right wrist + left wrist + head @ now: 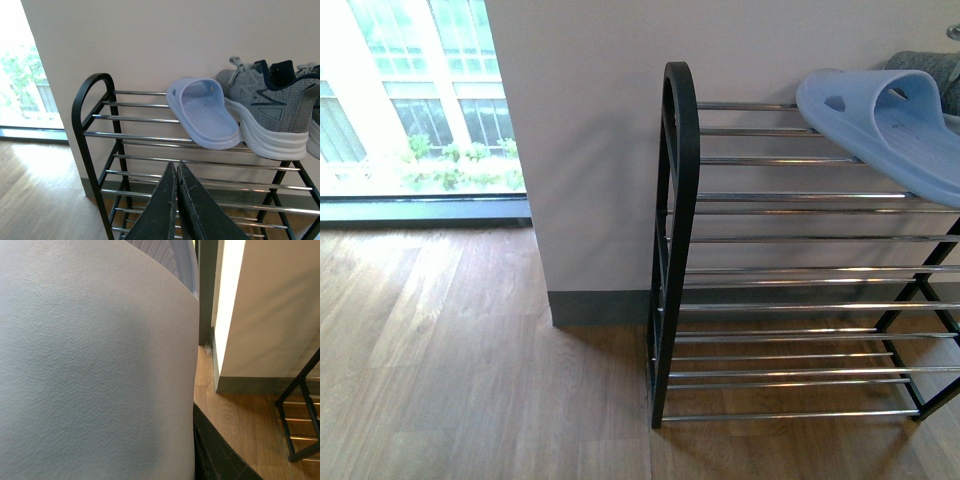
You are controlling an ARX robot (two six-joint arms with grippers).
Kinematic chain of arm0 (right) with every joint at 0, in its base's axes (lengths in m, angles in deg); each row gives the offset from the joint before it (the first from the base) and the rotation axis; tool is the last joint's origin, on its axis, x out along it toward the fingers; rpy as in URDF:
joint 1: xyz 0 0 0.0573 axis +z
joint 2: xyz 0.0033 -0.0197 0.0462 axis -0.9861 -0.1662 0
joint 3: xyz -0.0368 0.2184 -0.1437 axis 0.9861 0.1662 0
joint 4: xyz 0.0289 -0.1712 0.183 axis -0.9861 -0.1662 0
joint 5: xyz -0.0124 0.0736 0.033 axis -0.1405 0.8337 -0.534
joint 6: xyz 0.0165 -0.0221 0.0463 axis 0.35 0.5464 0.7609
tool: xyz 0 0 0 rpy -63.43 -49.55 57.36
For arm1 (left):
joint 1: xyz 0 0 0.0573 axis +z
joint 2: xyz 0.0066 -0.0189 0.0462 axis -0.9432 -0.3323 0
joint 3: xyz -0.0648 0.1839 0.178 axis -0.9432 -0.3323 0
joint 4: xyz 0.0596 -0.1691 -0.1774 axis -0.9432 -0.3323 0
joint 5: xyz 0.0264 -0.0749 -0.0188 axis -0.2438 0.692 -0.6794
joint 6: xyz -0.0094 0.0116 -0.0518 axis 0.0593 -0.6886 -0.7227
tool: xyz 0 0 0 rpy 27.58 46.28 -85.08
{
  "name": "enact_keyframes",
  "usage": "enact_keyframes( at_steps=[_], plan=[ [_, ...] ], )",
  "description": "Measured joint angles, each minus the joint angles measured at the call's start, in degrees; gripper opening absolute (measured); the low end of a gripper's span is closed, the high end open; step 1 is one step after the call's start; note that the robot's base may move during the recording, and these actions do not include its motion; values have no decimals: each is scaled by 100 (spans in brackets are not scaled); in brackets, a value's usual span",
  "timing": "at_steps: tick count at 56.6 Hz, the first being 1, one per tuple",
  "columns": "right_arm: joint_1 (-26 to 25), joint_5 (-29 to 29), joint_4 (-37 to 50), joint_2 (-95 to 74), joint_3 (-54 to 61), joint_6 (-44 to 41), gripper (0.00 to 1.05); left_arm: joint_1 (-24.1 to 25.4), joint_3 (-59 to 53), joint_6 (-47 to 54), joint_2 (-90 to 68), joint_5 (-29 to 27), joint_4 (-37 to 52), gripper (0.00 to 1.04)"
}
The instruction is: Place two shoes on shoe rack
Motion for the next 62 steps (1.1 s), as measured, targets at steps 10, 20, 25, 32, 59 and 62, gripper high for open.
enact_keyframes(
  at_steps=[10, 20, 25, 32, 59, 62],
  plan=[
    [0, -2, 0, 11, 0, -2, 23, 0, 0, 4, 0, 0, 0, 2],
    [0, 4, 0, 15, 0, -4, 60, 2, 0, 7, 0, -2, 0, 2],
    [0, 26, 0, 15, 0, -4, 72, 9, 0, 7, 0, -33, 0, 2],
    [0, 22, 0, 15, 0, -2, 93, 9, 0, 4, 0, -24, 0, 2],
    [11, -20, -20, 24, 0, -2, 96, -24, -2, 9, 0, 24, 0, 2],
    [13, -22, -20, 24, 0, -2, 96, -24, -2, 9, 0, 15, 0, 2]
  ],
)
